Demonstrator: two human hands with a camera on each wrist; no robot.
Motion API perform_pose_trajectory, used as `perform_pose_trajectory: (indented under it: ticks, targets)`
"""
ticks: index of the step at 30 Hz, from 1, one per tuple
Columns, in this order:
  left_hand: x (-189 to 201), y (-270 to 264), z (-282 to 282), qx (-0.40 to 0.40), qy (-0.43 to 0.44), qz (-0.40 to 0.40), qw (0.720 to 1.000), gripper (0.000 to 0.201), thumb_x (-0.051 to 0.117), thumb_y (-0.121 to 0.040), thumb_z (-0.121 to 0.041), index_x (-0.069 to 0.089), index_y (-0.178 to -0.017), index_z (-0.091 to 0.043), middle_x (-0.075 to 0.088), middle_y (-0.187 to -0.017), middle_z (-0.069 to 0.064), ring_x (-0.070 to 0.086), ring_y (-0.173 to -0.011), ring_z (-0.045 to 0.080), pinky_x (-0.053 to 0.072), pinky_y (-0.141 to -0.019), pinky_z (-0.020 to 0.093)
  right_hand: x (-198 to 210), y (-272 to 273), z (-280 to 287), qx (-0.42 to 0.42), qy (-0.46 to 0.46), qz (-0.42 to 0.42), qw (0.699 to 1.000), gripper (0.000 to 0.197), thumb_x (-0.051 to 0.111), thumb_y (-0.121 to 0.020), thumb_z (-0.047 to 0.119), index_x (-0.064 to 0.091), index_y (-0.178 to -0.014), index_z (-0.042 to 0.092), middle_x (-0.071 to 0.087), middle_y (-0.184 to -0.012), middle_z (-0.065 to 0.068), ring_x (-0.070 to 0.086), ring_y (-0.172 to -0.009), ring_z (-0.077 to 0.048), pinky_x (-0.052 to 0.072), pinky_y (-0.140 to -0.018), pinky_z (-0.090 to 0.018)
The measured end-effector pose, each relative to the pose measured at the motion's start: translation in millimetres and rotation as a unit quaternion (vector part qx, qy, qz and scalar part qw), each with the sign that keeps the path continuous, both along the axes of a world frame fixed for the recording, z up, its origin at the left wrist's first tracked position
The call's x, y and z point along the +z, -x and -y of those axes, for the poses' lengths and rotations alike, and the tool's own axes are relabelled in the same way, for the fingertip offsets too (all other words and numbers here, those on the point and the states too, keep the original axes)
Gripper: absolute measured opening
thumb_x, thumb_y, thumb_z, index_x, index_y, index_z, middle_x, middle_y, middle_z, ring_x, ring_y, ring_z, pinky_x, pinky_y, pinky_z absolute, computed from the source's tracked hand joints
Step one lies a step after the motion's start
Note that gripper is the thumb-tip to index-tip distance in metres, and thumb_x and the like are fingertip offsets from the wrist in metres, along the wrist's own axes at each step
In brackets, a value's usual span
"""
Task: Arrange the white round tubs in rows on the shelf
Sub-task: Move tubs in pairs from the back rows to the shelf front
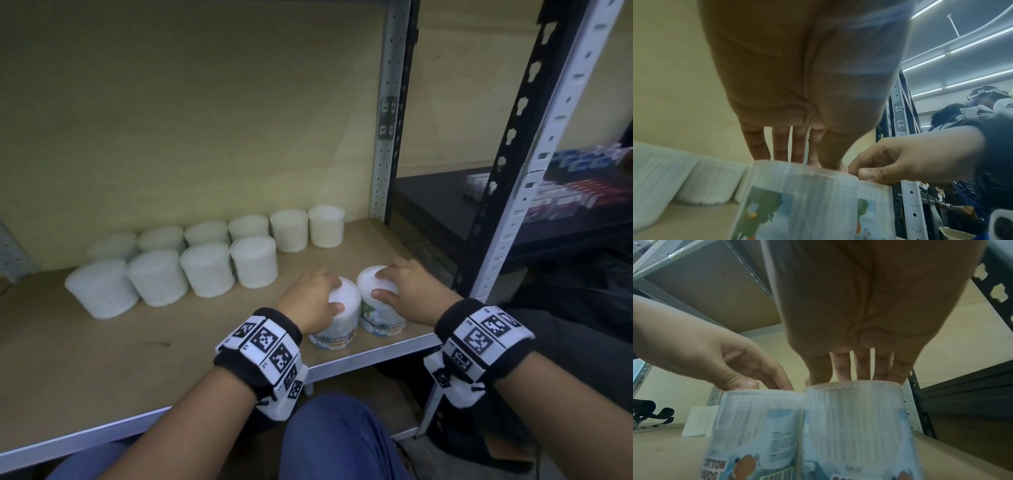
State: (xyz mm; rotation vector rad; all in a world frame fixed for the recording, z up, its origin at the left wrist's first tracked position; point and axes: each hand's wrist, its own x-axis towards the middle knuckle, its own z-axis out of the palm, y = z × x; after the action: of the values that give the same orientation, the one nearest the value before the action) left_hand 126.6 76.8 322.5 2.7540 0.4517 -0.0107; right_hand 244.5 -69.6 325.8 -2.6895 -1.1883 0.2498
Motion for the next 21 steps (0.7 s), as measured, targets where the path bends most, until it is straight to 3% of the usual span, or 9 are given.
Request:
perform_pose_trajectory:
  ticks: [7,12,16,21]
  targets:
    - [1,2,-5,0.009,0.042,0.013,0.999,0.050,0.060,-0.090,-0.032,0.048,-0.137,-0.017,0.045,-0.141,0.000,0.044,-0.131,0.020,0.036,-0.109,0.032,1,-2,-1,-0.002,0.005,-0.009,1.000,0.052,0.049,-0.096,0.040,0.045,-0.141,0.015,0.040,-0.142,-0.006,0.033,-0.135,-0.023,0.029,-0.111,-0.034]
    - [9,9,-20,0.027,0.058,0.054,0.996,0.041,0.059,-0.089,-0.027,0.055,-0.129,-0.018,0.051,-0.136,0.000,0.048,-0.127,0.018,0.037,-0.105,0.028,7,-1,-12,0.006,-0.038,0.005,0.999,0.041,0.055,-0.092,0.035,0.057,-0.128,0.016,0.052,-0.132,-0.005,0.043,-0.128,-0.025,0.035,-0.110,-0.034]
    - [18,23,-46,0.053,0.055,0.068,0.995,0.043,0.057,-0.088,-0.018,0.055,-0.131,-0.017,0.050,-0.139,0.001,0.047,-0.128,0.017,0.037,-0.104,0.025,20,16,-38,0.038,-0.098,0.000,0.994,0.037,0.059,-0.091,0.029,0.061,-0.125,0.015,0.058,-0.124,-0.006,0.051,-0.120,-0.022,0.041,-0.100,-0.030]
    - [21,48,-86,0.109,0.045,0.077,0.990,0.044,0.060,-0.089,-0.027,0.053,-0.132,-0.019,0.051,-0.137,0.000,0.049,-0.126,0.015,0.035,-0.096,0.019,31,44,-90,0.073,-0.131,-0.032,0.988,0.037,0.058,-0.091,0.032,0.062,-0.124,0.015,0.059,-0.125,-0.005,0.057,-0.115,-0.019,0.043,-0.094,-0.026]
